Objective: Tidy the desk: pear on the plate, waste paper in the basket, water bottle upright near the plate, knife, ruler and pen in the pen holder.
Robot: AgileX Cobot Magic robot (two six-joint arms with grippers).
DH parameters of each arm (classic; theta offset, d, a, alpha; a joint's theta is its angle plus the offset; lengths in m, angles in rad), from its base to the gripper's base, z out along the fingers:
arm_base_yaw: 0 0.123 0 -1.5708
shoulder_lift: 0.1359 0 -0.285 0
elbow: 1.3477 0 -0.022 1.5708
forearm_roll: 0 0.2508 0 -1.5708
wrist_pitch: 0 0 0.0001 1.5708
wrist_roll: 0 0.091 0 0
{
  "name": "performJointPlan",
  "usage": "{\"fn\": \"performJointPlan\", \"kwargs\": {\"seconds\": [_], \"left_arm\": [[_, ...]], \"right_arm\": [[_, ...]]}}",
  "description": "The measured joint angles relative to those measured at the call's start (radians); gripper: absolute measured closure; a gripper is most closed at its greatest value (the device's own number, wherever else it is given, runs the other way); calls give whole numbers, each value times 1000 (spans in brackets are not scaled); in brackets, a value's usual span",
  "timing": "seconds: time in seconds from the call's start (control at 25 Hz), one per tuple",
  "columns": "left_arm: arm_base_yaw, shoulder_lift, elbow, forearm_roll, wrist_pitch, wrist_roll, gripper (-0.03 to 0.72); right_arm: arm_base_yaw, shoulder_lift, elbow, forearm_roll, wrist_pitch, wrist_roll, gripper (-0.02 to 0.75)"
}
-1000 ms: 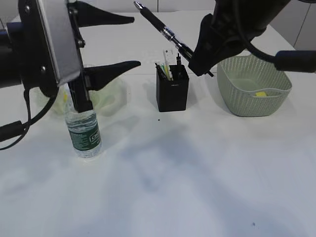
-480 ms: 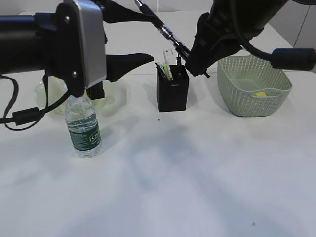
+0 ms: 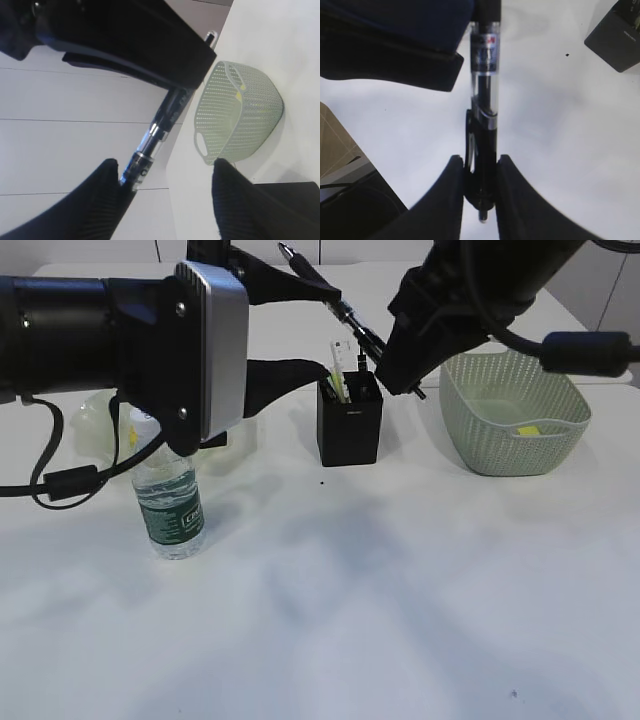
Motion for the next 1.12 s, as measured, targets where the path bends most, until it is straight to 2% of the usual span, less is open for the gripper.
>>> {"fn": "performJointPlan", "kwargs": {"seconds": [0.36,0.72,1.12], "left_arm": [[0,-11,-13,42,38,37,276],[0,-11,-81,44,56,62,280],[-12,-11,-83,156,67,63,286]], "right_arm": [[0,0,0,39,0,46,611],[0,0,0,87,0,54,611],[0,0,0,136,0,54,611]]}}
